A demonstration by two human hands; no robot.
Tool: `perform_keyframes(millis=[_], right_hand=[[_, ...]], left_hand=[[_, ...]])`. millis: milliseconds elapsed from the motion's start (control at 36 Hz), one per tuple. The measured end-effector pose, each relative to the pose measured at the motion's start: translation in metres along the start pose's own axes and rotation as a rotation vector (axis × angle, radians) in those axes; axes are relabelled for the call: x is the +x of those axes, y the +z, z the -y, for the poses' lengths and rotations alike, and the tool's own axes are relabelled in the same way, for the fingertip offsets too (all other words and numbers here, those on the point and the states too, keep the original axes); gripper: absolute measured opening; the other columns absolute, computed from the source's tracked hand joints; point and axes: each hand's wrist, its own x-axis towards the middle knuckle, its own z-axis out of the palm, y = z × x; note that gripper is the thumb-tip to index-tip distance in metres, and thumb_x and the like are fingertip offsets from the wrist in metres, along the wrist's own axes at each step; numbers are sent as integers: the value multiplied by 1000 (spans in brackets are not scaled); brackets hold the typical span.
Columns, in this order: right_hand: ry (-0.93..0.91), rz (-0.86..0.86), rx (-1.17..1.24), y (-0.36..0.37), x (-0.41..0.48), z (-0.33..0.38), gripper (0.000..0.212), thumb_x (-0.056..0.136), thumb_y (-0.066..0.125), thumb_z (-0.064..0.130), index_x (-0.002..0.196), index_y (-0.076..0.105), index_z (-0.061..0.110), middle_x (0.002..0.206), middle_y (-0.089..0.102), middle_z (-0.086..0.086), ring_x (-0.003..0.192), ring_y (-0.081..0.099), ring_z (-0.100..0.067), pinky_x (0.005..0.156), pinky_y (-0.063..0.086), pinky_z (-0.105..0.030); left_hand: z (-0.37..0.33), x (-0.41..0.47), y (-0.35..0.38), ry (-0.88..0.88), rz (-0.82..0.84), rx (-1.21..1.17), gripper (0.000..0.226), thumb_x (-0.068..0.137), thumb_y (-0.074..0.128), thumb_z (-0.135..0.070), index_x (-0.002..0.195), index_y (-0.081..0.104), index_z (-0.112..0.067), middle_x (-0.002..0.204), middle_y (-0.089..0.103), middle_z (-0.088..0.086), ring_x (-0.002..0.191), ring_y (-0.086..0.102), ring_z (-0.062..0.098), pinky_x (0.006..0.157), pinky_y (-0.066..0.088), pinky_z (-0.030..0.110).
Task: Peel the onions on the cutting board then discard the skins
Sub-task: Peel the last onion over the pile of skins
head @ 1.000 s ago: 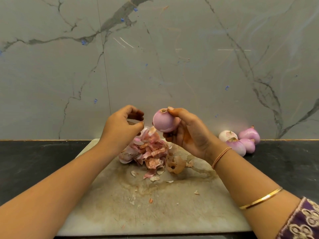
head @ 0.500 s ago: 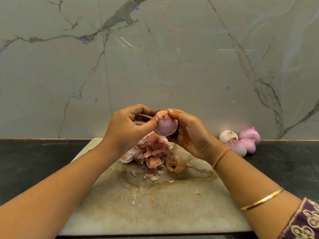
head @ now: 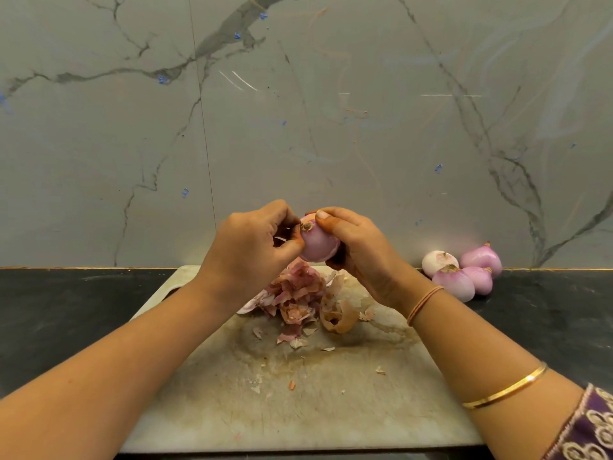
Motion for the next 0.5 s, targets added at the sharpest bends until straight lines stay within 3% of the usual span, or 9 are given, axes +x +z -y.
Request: perform_keyframes(millis=[167, 278, 500], right_hand=[[-42, 30, -25, 1, -3, 2, 28, 103, 41, 29, 118, 58, 12, 107, 59, -17, 81, 50, -20, 62, 41, -26], [-56, 81, -36, 3, -5, 3, 28, 102, 40, 30, 122, 55, 16, 113, 59, -11, 85, 53, -17, 60, 42, -20], [-32, 135, -2, 0, -7, 3, 24, 102, 39, 31, 123, 47, 21, 121, 53, -8, 93, 55, -19, 62, 47, -21]], left_hand=[[-4, 1, 2, -235, -119, -115, 4, 80, 67, -16, 77, 65, -16, 67, 67, -5, 63, 63, 9, 57, 51, 24], [-1, 4, 0, -446, -183, -252, 21, 83, 66, -8, 71, 59, -24, 68, 68, -7, 61, 66, 6, 60, 54, 20], [7, 7, 7, -731, -172, -546, 10, 86, 68, -10, 78, 61, -7, 58, 67, 0, 57, 68, 12, 55, 57, 24]])
